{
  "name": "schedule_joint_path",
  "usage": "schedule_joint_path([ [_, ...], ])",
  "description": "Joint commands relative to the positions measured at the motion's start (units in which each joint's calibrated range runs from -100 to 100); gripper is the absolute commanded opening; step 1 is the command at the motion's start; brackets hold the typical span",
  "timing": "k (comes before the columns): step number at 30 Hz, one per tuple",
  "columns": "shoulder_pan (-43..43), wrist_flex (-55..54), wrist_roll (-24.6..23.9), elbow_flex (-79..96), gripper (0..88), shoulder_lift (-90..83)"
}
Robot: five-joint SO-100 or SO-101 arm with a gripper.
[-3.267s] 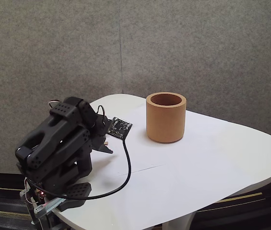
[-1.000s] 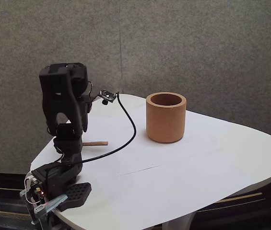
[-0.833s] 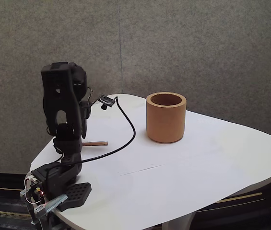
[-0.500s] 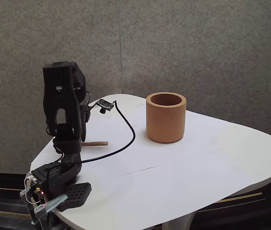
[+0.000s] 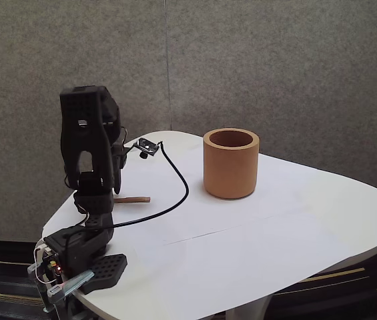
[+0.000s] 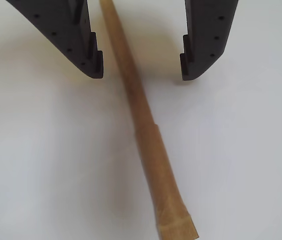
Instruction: Grab the pen and put it in the pen holder.
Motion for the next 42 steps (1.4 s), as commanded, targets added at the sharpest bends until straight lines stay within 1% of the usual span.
schedule_joint_path([
  [1,-0.3,-3.6,-0.2,2.1,21.5,-0.3],
  [17,-0.3,-4.0,-0.2,3.3,20.4,-0.3],
  [18,-0.3,-4.0,-0.2,3.3,18.2,-0.3],
  [19,-0.3,-4.0,-0.2,3.3,14.2,-0.3],
  [20,-0.3,-4.0,-0.2,3.3,8.6,-0.3],
  [21,-0.3,-4.0,-0.2,3.3,0.9,-0.3],
  [22,-0.3,-4.0,-0.2,3.4,0.0,-0.3],
  [23,-0.3,-4.0,-0.2,3.4,1.2,-0.3],
  [42,0.3,-3.4,-0.2,1.9,0.8,-0.3],
])
